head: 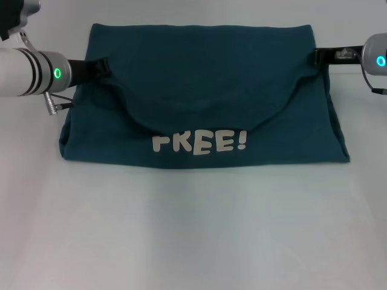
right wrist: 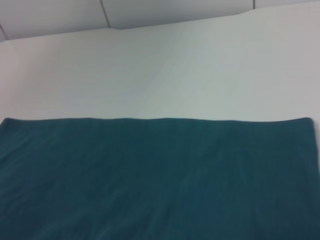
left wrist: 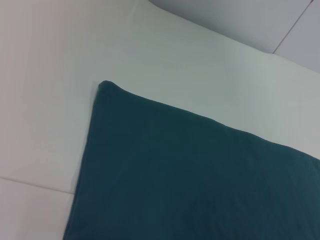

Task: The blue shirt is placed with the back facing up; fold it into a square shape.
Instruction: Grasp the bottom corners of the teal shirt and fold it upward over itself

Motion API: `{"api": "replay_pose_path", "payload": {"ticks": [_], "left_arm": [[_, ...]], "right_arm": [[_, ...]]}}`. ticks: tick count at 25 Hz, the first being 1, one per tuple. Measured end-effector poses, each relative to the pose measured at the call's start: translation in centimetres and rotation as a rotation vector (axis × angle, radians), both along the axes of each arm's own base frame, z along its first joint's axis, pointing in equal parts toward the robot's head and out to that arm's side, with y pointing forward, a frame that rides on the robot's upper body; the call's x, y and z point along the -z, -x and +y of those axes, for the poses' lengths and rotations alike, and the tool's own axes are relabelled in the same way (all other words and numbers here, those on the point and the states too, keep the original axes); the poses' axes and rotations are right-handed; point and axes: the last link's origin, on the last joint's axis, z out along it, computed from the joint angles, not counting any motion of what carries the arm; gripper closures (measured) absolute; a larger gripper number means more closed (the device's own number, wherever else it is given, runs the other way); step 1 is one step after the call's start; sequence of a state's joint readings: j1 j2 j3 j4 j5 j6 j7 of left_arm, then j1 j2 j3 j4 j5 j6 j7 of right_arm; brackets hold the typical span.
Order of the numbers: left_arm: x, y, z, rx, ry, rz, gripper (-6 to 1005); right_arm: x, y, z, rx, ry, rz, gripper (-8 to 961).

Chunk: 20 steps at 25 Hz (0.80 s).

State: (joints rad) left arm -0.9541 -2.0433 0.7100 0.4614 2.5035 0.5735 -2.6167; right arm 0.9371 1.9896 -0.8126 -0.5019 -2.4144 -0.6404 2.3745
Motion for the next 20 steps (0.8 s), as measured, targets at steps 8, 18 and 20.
{"api": "replay_pose_path", "payload": {"ticks": [8, 18, 20], "left_arm": [[-0.1, 0.1, 0.0, -0.002, -0.011, -0.002, 906], [-1.6, 2.6, -1.5, -0.085, -0.068, -0.105, 614], [-1.7, 2.8, -1.7, -0.089, -0.060, -0.119, 536]], "right_arm": [[-0.3, -0.9, -0.3, 0.038, 0.031, -0.004, 747], [-3.1, -4.3, -1.7, 0.137, 0.015, 0.089, 589], [-3.6, -4.5, -2.1, 0.137, 0.032, 0.107, 491]]}}
